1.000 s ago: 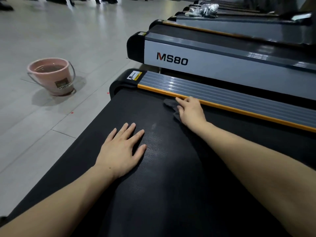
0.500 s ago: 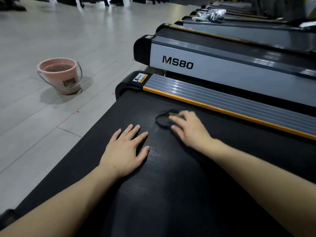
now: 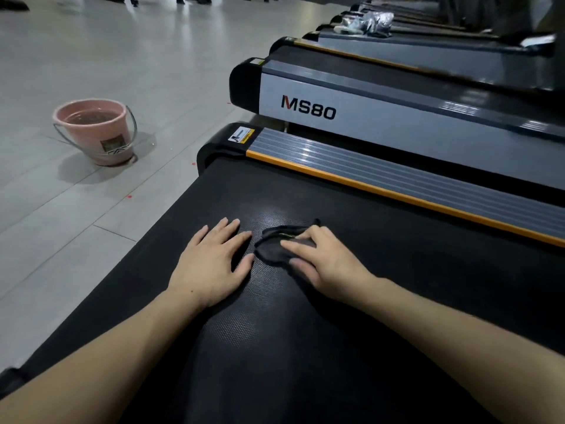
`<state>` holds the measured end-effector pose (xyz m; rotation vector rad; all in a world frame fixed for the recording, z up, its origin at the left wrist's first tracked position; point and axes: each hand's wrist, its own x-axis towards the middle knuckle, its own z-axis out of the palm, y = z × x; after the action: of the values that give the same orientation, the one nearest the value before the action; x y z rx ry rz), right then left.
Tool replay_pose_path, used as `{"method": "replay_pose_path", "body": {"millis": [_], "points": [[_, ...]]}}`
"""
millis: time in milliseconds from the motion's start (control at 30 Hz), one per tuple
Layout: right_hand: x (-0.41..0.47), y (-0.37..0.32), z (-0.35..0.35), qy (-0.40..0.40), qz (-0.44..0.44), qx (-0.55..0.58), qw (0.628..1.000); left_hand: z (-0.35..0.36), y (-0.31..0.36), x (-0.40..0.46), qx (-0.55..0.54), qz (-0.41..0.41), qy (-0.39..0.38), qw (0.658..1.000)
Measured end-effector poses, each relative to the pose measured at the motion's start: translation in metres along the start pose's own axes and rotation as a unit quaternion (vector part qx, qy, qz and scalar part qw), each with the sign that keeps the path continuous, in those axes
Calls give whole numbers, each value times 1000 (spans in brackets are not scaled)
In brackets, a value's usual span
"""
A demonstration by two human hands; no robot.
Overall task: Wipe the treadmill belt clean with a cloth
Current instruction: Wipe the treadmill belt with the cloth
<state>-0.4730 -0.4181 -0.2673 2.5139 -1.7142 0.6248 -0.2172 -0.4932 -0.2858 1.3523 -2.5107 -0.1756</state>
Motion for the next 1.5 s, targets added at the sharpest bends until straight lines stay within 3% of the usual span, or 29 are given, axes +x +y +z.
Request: {"method": "replay_pose_path", "body": {"millis": [67, 167, 233, 367, 467, 567, 633, 733, 800, 900, 1000, 1100, 1167, 1233, 1367, 1433, 1500], "points": [[21, 45, 4, 29, 28, -48, 998, -1, 0, -2, -1, 3, 0, 1000], [47, 109, -7, 60, 215, -81, 971, -2, 3, 0, -2, -3, 12, 1000], [51, 116, -9, 58, 273, -76, 957, -1, 5, 2, -2, 1, 10, 1000], [11, 56, -12, 81, 226, -52, 969, 0, 3, 3, 4, 39, 5, 999], [-47, 0, -18, 42, 92, -1, 995, -1, 4, 3, 15, 57, -5, 998], [-50, 18, -25, 0, 5, 3, 1000, 0, 3, 4, 20, 60, -13, 998], [-23, 62, -22, 29, 52, -49, 997, -1, 3, 3, 18, 59, -15, 998], [16, 116, -28, 77, 277, -75, 955, -3, 4, 1, 21, 62, -15, 998], [22, 118, -25, 80, 333, -94, 935, -4, 4, 2, 25, 60, -16, 998], [3, 82, -24, 86, 303, -73, 946, -7, 3, 2, 24, 56, -28, 998], [-52, 14, -25, 88, 206, -42, 974, -10, 4, 4, 32, 56, -44, 997], [-99, -39, -36, 8, 62, 34, 997, -12, 6, 4, 27, 56, -61, 996], [-90, -17, -41, -18, 23, 24, 999, -16, 10, 2, 23, 53, -82, 995], [-56, 30, -37, 9, 74, -43, 996, -19, 16, -2, 23, 38, -99, 994], [-6, 88, -37, 43, 299, -68, 951, -28, 30, -29, 36, 31, -105, 993], [-10, 71, -34, 45, 315, -58, 946, -32, 31, -45, 59, 68, -112, 990], [-39, 26, -33, 51, 271, -31, 961, -37, 29, -56, 79, 77, -124, 986]]}}
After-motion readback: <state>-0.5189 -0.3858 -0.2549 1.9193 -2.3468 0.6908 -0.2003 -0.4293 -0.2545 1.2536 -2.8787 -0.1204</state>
